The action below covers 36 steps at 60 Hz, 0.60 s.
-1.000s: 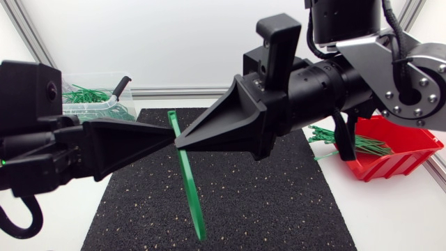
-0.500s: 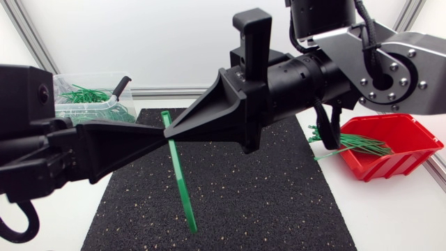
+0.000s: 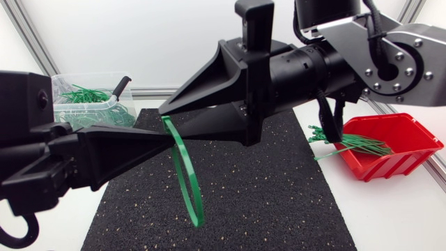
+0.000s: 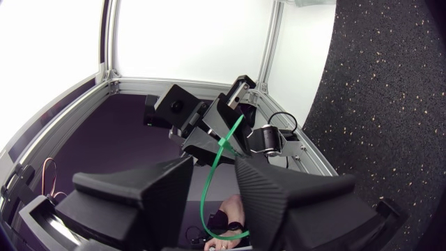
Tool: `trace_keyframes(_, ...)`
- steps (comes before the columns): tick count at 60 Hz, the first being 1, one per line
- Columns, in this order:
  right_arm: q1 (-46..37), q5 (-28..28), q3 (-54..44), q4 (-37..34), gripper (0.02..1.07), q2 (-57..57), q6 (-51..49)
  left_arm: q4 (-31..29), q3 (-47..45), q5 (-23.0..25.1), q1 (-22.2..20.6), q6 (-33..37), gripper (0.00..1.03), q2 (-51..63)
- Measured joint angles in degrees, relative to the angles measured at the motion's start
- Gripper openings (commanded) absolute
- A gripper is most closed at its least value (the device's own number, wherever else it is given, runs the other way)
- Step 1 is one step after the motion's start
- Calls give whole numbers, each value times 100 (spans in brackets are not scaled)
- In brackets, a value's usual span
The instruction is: Take a green cable tie from the red box, thread the tail through the head to close it, then place it in the transparent bin on the left.
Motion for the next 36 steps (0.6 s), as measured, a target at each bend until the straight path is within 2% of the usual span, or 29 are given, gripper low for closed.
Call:
trace_keyframes(11,-46,94,-37,85,103,-380,0,-24,0,50,0,450,3,-63)
trace_keyframes(20,-330,96,-37,249,102,-446,0,-341,0,-103,0,1014,3,-79)
trace_keyframes(30,-570,94,-37,535,97,-420,-2,-619,0,-560,-55,1762,3,-79)
trace_keyframes(36,-656,96,-37,599,96,-319,-44,-774,2,-1008,-236,2295,3,-76)
